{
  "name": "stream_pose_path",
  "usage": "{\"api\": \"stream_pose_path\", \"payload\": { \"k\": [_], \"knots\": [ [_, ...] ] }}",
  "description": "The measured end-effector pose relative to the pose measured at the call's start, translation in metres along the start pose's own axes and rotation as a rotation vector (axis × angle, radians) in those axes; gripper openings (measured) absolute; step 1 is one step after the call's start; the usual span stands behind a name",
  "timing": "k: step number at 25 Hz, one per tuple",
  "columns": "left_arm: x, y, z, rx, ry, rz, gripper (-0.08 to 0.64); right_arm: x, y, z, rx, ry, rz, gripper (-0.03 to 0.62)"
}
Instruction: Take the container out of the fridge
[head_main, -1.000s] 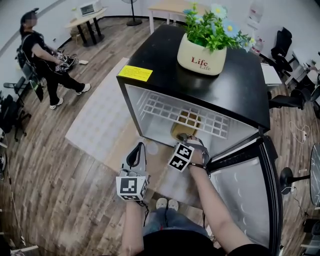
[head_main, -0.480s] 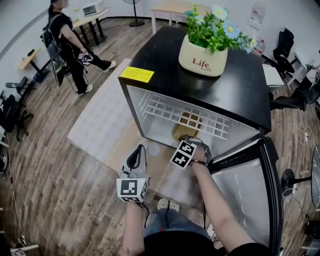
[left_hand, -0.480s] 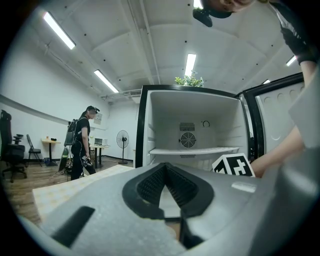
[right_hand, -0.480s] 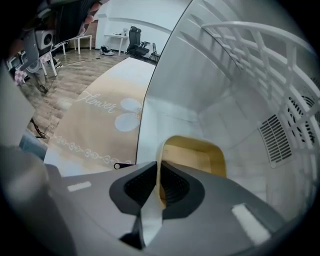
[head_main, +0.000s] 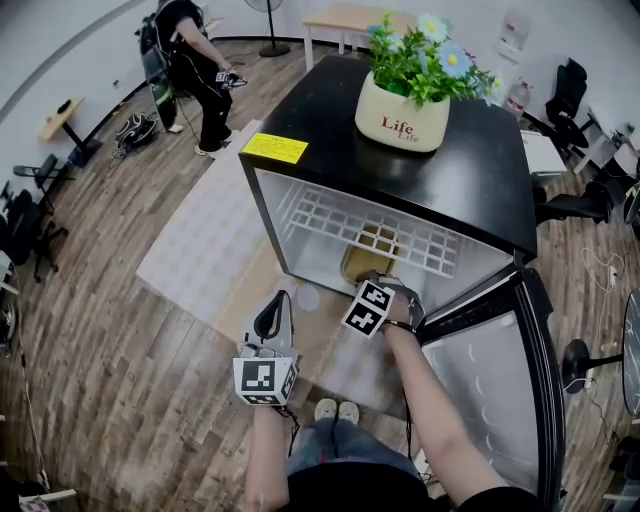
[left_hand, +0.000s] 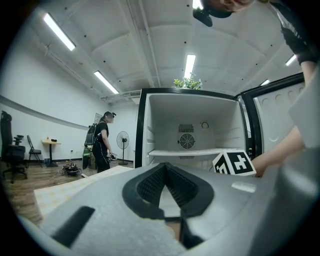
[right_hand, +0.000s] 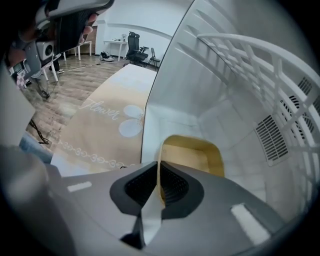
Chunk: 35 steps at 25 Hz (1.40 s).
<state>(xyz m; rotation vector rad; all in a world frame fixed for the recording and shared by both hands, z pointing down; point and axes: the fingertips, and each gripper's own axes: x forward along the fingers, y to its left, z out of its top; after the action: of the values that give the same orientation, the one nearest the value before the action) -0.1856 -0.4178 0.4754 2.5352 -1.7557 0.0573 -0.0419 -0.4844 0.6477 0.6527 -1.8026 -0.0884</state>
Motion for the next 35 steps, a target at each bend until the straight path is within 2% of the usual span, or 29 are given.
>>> {"api": "stream_pose_path", "payload": {
  "k": [9,15,26,35],
  "knots": [
    [-0.011,-0.006,0.005,0.005,-0.011,0.000,0.005,-0.028,0.016,0.009,0.059,-0.090,0.006,0.026],
    [-0.022,-0.010,0.010,0.010,-0.020,0.001,0.005,-0.062,0.031,0.025,0.143,-0.225,0.006,0.026],
    [-0.049,-0.015,0.026,0.028,-0.050,0.018,0.005,-0.149,0.053,0.060,0.422,-0.641,0.061,0.026],
    [-0.067,-0.013,0.037,0.039,-0.072,0.042,0.005,-0.209,0.072,0.078,0.521,-0.925,0.142,0.026]
  ]
}}
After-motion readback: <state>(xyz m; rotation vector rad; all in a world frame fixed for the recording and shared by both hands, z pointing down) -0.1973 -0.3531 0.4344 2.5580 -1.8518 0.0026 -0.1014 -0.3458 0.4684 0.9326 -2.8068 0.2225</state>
